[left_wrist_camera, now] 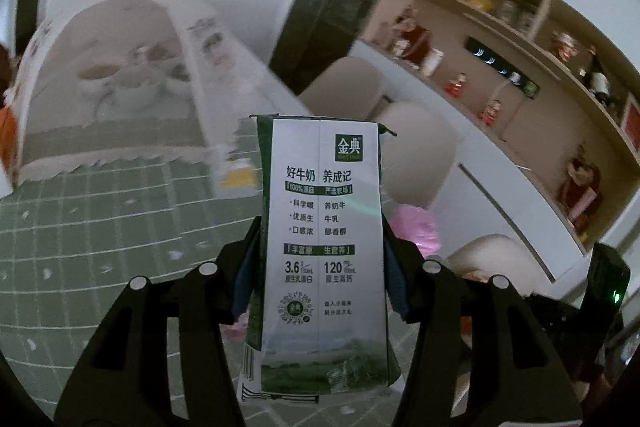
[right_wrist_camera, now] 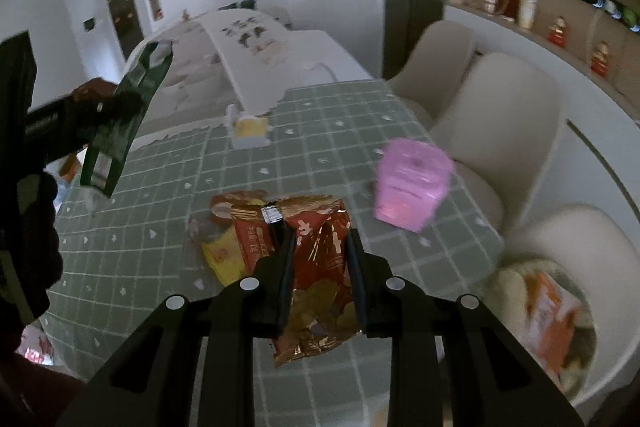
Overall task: Collect trash
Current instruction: 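Grasp the red chip bag with the right tool while the left tool holds the milk carton, then carry both items to the trash bag and open the left tool over it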
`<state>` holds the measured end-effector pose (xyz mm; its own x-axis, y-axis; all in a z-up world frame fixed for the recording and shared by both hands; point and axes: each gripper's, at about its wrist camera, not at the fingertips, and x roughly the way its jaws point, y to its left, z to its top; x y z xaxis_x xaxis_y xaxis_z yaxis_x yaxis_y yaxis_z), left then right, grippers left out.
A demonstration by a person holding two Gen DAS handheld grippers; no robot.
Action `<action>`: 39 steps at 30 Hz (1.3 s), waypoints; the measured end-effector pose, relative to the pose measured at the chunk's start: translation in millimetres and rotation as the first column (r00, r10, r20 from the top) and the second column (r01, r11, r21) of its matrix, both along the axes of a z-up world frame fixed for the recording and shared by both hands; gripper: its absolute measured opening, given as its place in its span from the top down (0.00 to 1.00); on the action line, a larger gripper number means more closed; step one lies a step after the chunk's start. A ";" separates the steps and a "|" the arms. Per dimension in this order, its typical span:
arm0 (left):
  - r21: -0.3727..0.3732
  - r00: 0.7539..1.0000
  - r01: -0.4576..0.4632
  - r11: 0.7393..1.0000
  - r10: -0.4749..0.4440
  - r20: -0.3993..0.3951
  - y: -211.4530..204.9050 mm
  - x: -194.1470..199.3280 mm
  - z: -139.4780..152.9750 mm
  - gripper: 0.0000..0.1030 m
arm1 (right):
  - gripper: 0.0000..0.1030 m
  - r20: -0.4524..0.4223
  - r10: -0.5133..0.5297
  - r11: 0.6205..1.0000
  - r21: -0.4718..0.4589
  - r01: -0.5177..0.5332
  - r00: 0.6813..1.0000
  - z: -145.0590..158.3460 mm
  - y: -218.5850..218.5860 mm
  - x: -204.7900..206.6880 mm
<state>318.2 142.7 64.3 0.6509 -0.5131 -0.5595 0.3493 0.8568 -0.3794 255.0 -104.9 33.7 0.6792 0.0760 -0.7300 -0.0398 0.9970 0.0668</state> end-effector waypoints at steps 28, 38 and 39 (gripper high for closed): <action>-0.027 0.934 0.358 0.933 -0.358 0.006 -278.9 -70.5 -1.1 0.51 | 0.76 0.041 -0.298 0.953 -0.049 0.300 0.954 -8.9 -184.2 -163.7; 0.045 0.877 0.463 0.885 -0.450 -0.166 -396.7 -95.7 -78.0 0.51 | 0.76 -0.027 -0.500 0.865 0.042 0.501 0.866 -40.4 -278.7 -230.5; 0.058 0.870 0.477 0.877 -0.462 -0.172 -407.3 -99.2 -82.8 0.51 | 0.76 -0.032 -0.516 0.855 0.055 0.516 0.856 -43.4 -286.4 -236.3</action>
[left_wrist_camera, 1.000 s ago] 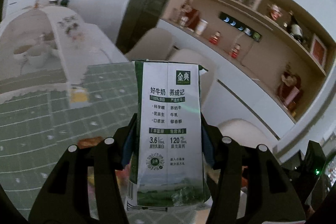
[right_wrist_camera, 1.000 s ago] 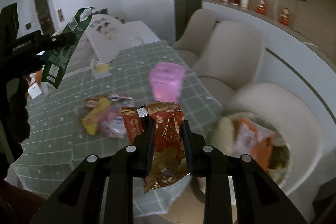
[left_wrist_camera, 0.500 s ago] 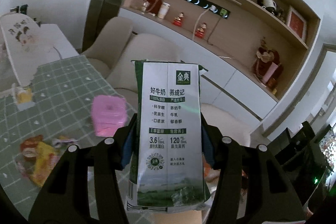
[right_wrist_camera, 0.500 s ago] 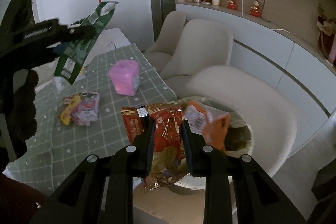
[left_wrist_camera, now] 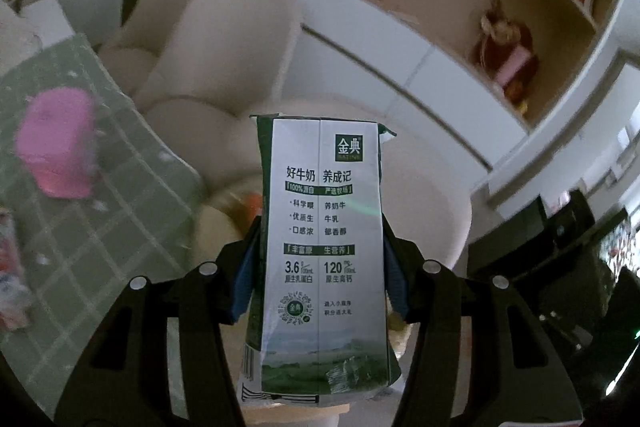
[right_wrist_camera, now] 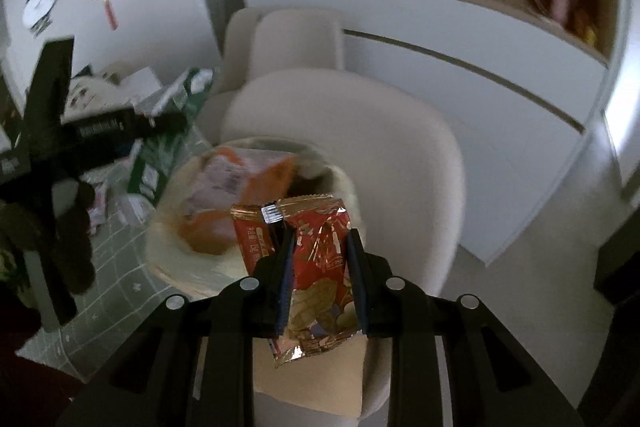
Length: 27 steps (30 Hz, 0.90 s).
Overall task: Collect trash
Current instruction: 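Carry both items to the trash bag and open the left tool over it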
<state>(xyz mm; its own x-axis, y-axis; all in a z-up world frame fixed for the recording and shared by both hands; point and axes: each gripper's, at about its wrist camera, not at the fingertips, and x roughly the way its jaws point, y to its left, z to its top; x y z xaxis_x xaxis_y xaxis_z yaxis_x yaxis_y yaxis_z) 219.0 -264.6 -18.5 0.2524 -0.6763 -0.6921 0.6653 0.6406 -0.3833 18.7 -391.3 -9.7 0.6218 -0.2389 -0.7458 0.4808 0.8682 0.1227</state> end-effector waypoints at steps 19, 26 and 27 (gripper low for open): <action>0.307 0.979 0.123 0.944 -0.064 -0.194 -87.8 7.8 -93.8 0.51 | 0.76 0.008 -0.098 0.981 0.171 0.095 0.995 -52.0 -61.5 -0.5; 0.173 0.978 0.101 0.980 -0.067 -0.195 -38.2 7.8 -69.2 0.44 | 0.76 0.039 -0.058 0.982 0.182 0.050 0.998 -50.8 -58.7 25.4; 0.159 0.981 0.087 0.983 -0.057 -0.183 -30.8 8.6 -62.7 0.43 | 0.76 0.051 -0.048 0.982 0.183 0.038 0.998 -48.6 -56.1 31.5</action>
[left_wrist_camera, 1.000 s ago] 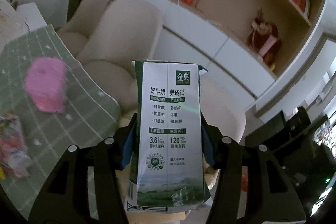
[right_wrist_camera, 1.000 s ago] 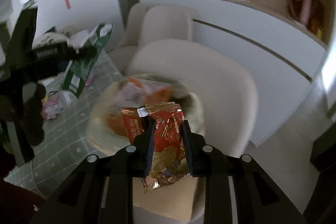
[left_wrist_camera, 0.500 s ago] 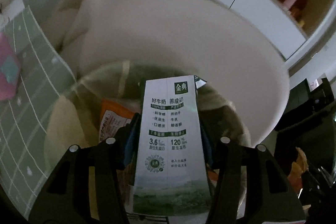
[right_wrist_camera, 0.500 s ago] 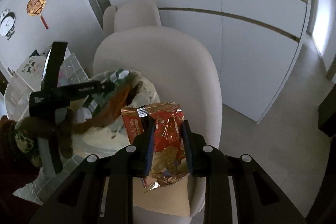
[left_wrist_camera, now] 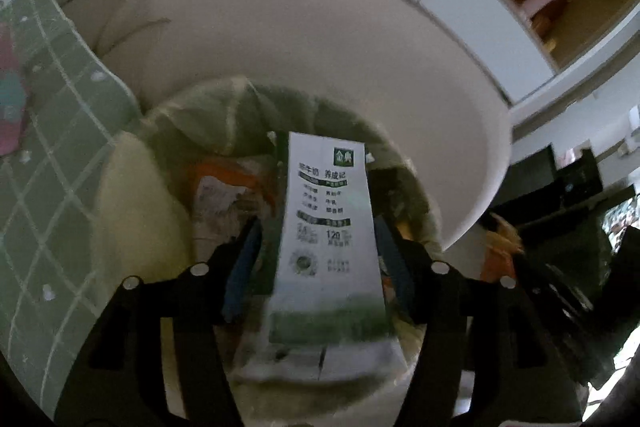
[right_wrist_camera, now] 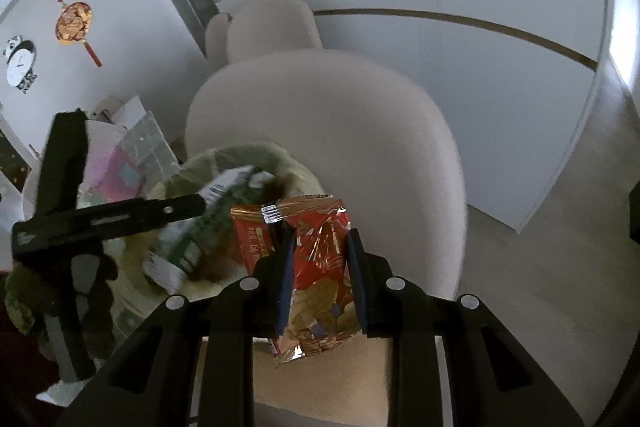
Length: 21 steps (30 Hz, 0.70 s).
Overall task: Collect trash
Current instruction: 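Carry both items to the trash bag and open the left tool over it, then lower the red chip bag into the trash bag and open the right tool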
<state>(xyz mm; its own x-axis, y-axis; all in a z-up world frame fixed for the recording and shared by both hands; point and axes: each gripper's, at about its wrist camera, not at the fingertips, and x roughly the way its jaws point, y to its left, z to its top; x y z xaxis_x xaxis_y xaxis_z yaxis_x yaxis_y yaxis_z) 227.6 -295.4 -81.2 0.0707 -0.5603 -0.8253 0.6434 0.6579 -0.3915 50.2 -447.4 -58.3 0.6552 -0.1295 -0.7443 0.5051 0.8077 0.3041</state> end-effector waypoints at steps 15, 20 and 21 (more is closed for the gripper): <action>-0.099 0.916 -0.342 0.934 0.356 0.188 172.7 22.5 87.1 0.42 | 0.76 -0.160 0.240 0.970 -0.009 -0.245 0.957 -44.2 64.9 132.8; -0.065 0.870 -0.418 0.906 0.420 0.260 222.8 20.4 88.8 0.42 | 0.76 -0.293 0.262 0.954 -0.065 -0.293 0.920 -63.7 74.3 146.8; -0.064 0.866 -0.428 0.901 0.430 0.257 232.7 20.9 88.7 0.42 | 0.76 -0.324 0.272 0.947 -0.080 -0.312 0.906 -67.4 78.5 149.8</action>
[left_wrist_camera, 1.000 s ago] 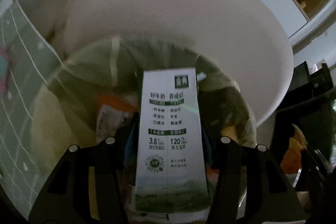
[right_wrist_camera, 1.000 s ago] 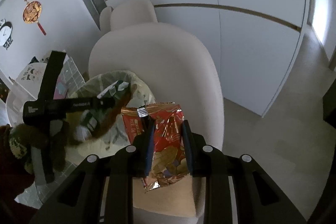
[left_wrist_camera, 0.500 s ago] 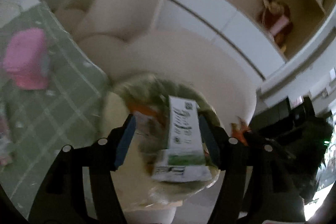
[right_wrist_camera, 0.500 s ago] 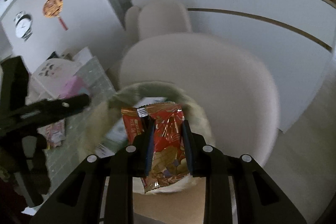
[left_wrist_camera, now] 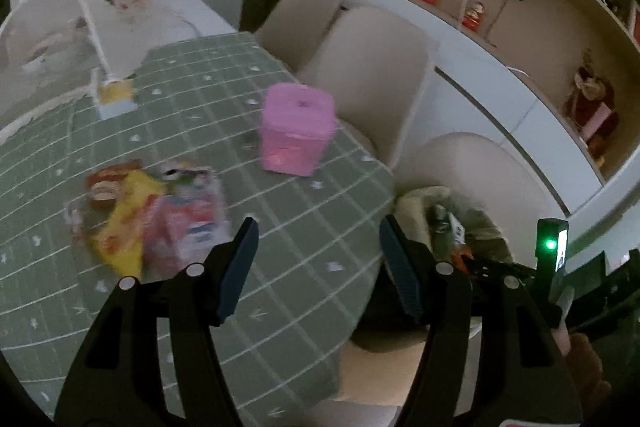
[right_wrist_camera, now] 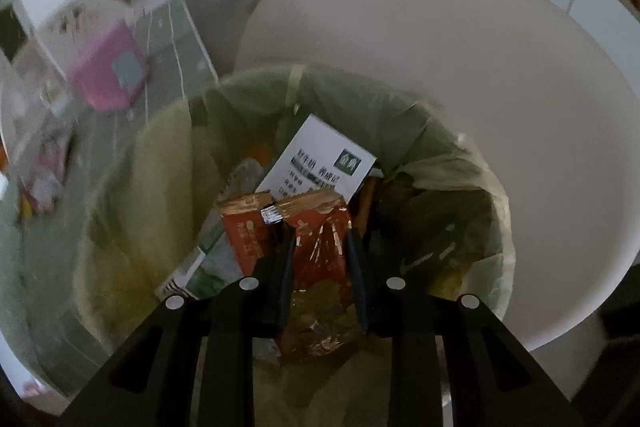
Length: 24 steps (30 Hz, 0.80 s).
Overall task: Collect trash
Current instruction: 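Lower the red chip bag into the trash bag and open the right tool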
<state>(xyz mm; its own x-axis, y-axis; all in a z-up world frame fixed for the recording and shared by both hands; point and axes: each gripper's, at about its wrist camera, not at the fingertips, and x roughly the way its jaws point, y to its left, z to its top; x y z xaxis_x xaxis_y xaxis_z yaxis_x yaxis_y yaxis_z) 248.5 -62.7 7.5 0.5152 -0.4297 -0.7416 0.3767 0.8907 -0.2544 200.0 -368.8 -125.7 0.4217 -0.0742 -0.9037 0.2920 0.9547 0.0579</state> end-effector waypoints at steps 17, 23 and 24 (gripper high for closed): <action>-0.046 0.998 -0.055 0.997 0.054 -0.026 91.6 12.1 -7.5 0.42 | 0.55 0.135 -0.125 0.992 -0.006 0.127 0.983 44.4 23.2 -42.9; -0.042 0.993 -0.102 0.994 0.099 -0.060 130.5 23.2 -20.0 0.42 | 0.53 0.187 -0.106 0.992 -0.045 0.116 0.977 71.7 47.6 -54.4; -0.040 0.992 -0.111 0.993 0.108 -0.064 137.7 25.1 -21.8 0.42 | 0.53 0.193 -0.099 0.993 -0.048 0.110 0.976 74.6 53.8 -52.5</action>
<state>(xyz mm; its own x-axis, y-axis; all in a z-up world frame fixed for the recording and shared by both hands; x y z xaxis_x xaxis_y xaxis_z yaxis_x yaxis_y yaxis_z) 273.6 75.0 -14.3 0.5152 -0.4057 -0.7550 0.2598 0.9134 -0.3135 147.5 -315.1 -51.1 0.5724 -0.1771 -0.8006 0.3793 0.9229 0.0669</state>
